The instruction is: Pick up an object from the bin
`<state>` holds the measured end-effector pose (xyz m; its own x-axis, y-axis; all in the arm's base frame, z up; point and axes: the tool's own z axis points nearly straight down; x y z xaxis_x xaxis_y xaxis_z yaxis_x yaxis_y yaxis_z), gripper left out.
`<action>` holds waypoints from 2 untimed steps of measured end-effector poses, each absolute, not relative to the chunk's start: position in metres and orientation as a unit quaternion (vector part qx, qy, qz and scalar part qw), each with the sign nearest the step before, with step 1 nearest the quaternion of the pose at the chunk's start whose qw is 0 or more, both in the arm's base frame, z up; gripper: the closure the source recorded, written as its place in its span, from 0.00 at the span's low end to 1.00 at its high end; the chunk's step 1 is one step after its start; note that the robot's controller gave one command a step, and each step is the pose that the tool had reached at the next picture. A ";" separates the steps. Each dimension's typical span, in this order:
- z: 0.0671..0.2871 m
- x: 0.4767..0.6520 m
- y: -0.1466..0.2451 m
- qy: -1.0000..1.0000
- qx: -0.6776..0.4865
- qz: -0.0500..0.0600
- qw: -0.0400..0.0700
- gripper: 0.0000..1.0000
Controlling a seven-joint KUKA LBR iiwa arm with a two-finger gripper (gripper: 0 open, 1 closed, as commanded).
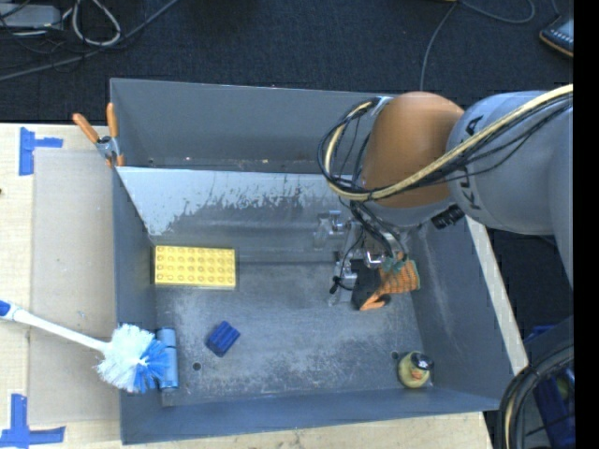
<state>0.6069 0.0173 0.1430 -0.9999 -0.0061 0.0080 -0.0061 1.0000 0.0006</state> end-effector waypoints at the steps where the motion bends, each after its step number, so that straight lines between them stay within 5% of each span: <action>1: 0.147 0.609 0.017 -1.000 0.003 0.000 0.000 0.00; 2: 0.078 0.609 -0.079 -0.998 -0.064 -0.001 0.000 0.00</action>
Offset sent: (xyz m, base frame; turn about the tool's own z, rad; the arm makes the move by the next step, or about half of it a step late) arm 0.0017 -0.1087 -0.0730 0.1499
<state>0.6088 -0.0785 0.0782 -0.9917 0.1286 0.0011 0.1286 0.9917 0.0019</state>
